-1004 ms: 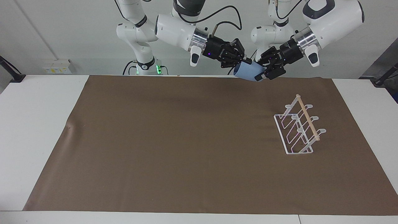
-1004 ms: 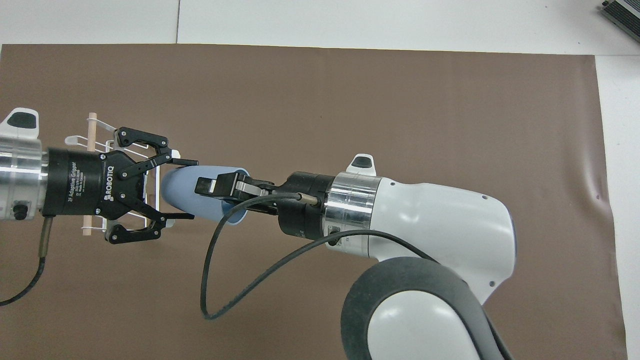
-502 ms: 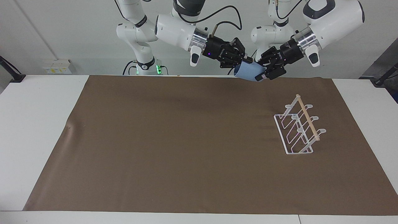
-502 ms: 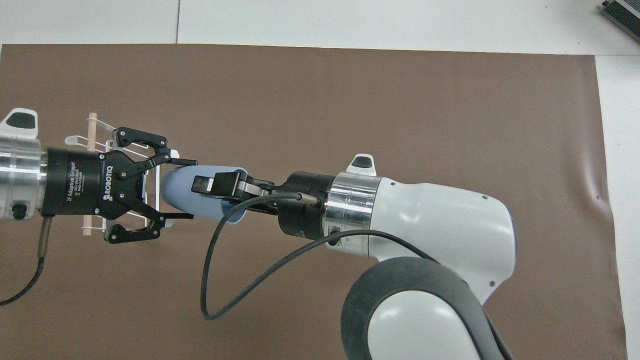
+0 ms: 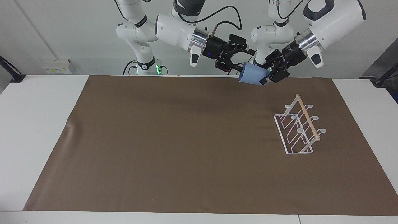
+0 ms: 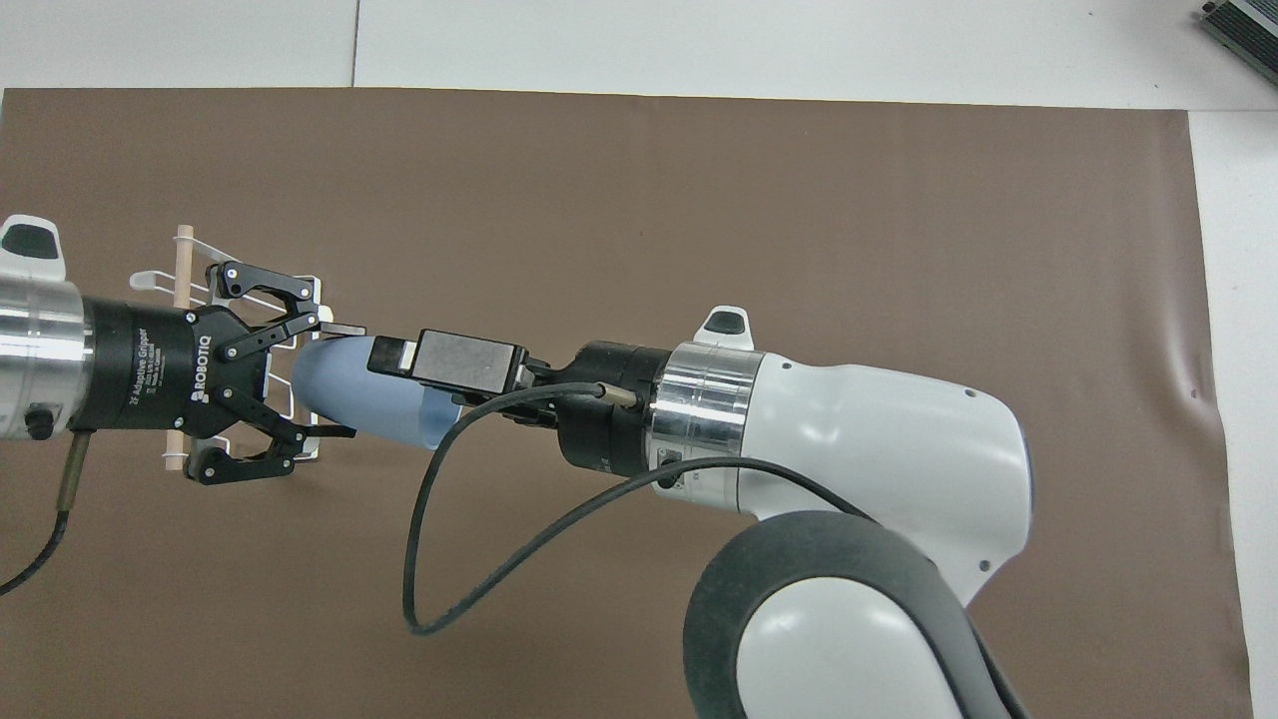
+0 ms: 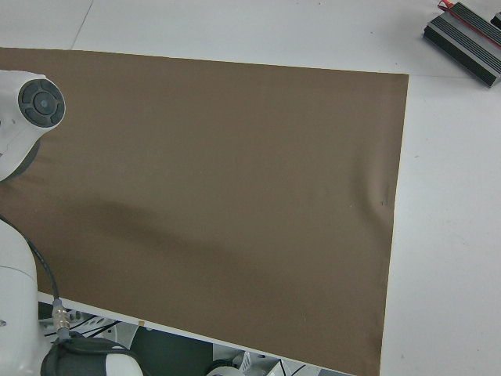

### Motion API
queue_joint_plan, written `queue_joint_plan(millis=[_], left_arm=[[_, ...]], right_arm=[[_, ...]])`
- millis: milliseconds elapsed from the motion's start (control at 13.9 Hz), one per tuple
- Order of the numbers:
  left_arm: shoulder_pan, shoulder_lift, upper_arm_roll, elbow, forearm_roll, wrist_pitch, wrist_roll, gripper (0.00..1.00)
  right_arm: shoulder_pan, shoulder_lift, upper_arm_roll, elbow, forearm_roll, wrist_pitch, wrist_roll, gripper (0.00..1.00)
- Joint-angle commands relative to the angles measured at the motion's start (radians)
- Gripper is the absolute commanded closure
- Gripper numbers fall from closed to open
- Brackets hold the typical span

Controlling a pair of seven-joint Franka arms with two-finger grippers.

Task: Hang cup on cup holder
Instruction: 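Open the right gripper and withdraw it while the left gripper lifts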

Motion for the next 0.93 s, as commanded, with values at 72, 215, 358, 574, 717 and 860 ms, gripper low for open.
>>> queue_joint_plan(millis=[72,215,358,574,717,860], left_arm=[[-0.013,-0.017,-0.016,-0.013,0.219,0.067,-0.02,1.0],[-0.019,-0.012,-0.04,-0.014,0.373,0.121,-0.023,1.0],[-0.019,-0.011,-0.059,-0.018,0.526,0.172,-0.021,1.0],[-0.018,0.005,-0.06,-0.018,0.734,0.279,0.012,1.0],[-0.014,0.027,-0.059,-0.018,0.834,0.336,0.095,1.0],[-0.007,0.069,-0.059,-0.016,0.943,0.406,0.112,1.0]], right_arm=[[-0.053,-0.016,0.005,-0.029,-0.097,0.004,0.0,0.0],[-0.065,-0.007,0.005,-0.028,-0.282,-0.005,-0.001,0.0],[-0.084,-0.009,0.005,-0.028,-0.425,-0.039,0.0,0.0],[-0.166,-0.015,-0.001,-0.019,-0.655,-0.252,0.0,0.0],[-0.215,-0.018,-0.013,-0.009,-0.825,-0.393,-0.001,0.0],[-0.226,-0.044,-0.061,-0.008,-0.974,-0.5,-0.003,0.0]])
